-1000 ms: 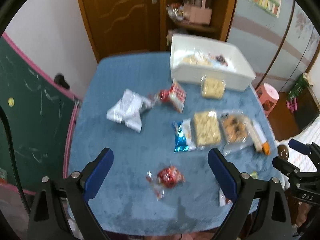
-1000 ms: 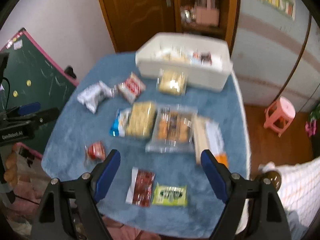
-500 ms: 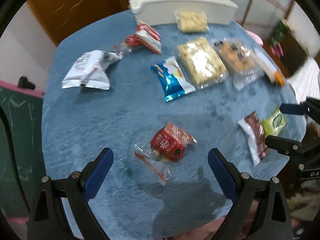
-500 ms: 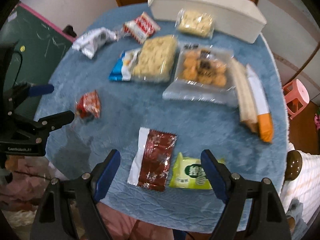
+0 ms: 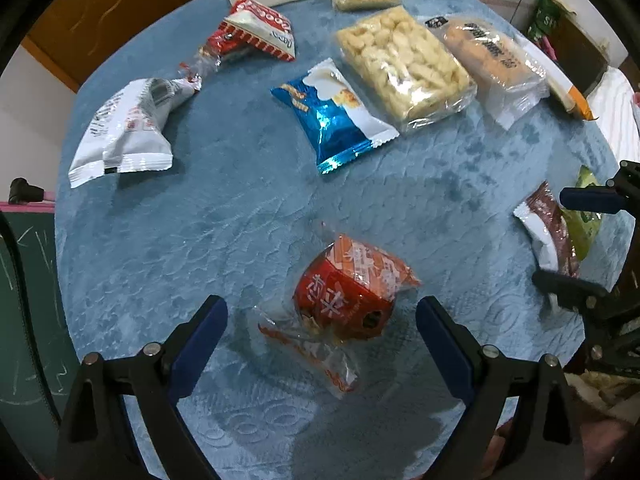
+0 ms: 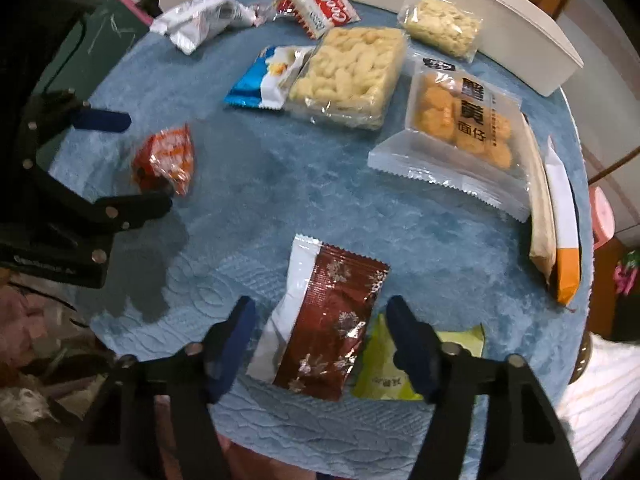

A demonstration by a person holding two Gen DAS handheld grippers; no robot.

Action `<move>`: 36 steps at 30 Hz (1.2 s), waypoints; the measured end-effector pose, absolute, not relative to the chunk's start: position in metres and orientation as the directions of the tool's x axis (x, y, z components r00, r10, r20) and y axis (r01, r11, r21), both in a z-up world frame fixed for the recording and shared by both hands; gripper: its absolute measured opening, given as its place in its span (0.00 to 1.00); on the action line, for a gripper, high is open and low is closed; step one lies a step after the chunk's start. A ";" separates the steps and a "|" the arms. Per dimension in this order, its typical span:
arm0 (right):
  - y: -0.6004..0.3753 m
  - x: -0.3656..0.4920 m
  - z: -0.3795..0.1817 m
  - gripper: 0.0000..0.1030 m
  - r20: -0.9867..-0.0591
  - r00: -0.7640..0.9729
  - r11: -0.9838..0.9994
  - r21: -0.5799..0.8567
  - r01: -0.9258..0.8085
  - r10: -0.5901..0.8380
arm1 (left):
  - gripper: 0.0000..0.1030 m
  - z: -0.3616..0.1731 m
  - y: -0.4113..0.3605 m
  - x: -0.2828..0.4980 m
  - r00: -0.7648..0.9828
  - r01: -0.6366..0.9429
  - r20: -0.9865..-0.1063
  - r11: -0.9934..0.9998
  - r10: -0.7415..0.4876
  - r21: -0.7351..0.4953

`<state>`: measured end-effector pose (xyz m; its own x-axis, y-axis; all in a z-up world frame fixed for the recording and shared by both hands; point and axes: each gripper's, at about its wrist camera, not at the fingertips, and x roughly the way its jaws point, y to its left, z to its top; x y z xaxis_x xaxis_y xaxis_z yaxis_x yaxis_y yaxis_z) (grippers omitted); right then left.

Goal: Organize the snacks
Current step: 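Grasp the red sausage with the left gripper while the right gripper grasps the brown sachet, then lift both snacks into the white tray and open both grippers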

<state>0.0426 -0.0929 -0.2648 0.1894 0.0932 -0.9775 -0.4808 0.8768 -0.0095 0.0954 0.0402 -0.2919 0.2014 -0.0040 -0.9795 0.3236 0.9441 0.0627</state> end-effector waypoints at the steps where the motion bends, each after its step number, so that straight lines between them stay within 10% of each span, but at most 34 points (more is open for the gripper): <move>1: -0.091 0.042 -0.266 0.56 -0.979 0.190 0.873 -0.024 -0.486 0.079 | 0.90 -0.294 0.041 0.097 0.194 0.323 -0.981 0.945 -0.007 0.057; 10: -0.091 0.051 -0.259 0.43 -0.980 0.144 0.882 0.054 -0.468 0.137 | 0.47 -0.299 0.043 0.101 0.174 0.297 -0.984 0.955 -0.040 0.014; 36: -0.105 0.126 -0.122 0.43 -0.844 0.436 0.912 0.138 -0.386 0.312 | 0.46 -0.119 0.037 0.171 0.449 0.209 -0.891 0.977 -0.064 0.035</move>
